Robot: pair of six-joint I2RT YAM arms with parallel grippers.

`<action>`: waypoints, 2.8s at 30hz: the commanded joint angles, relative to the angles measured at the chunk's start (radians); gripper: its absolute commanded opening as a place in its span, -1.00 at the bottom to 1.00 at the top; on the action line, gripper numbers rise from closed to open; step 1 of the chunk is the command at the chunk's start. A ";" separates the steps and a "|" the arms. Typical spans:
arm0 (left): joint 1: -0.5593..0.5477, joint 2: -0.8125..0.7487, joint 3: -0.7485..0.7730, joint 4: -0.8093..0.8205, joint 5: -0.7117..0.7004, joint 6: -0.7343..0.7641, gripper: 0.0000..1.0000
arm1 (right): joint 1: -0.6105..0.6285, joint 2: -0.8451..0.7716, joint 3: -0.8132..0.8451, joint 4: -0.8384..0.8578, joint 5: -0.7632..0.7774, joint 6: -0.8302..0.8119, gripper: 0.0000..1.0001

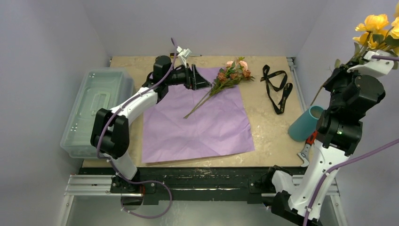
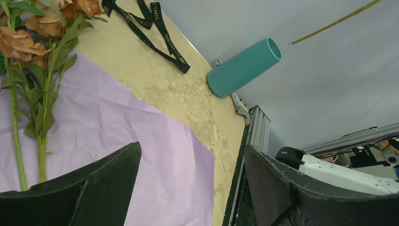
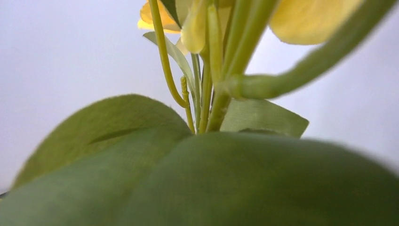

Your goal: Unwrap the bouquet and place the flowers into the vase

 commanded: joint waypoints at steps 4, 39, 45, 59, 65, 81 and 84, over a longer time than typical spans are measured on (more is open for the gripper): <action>-0.021 0.053 0.116 0.005 0.021 0.009 0.61 | -0.049 0.011 -0.086 0.079 0.177 -0.035 -1.00; -0.027 0.174 0.237 -0.144 -0.068 0.100 0.58 | -0.075 0.133 -0.449 0.199 0.179 -0.067 -0.94; -0.027 0.211 0.299 -0.287 -0.128 0.190 0.52 | -0.074 0.140 -0.448 0.156 0.178 -0.057 -0.38; -0.027 0.245 0.320 -0.333 -0.190 0.238 0.50 | -0.074 0.052 -0.361 -0.084 0.164 0.005 0.54; -0.027 0.276 0.356 -0.414 -0.238 0.337 0.47 | -0.074 -0.035 -0.352 -0.145 -0.042 -0.063 0.65; -0.045 0.508 0.645 -0.688 -0.369 0.683 0.01 | -0.040 0.058 -0.256 -0.120 -0.450 -0.125 0.72; -0.070 0.546 0.678 -0.705 -0.391 0.724 -0.09 | -0.011 0.092 -0.238 -0.101 -0.456 -0.159 0.72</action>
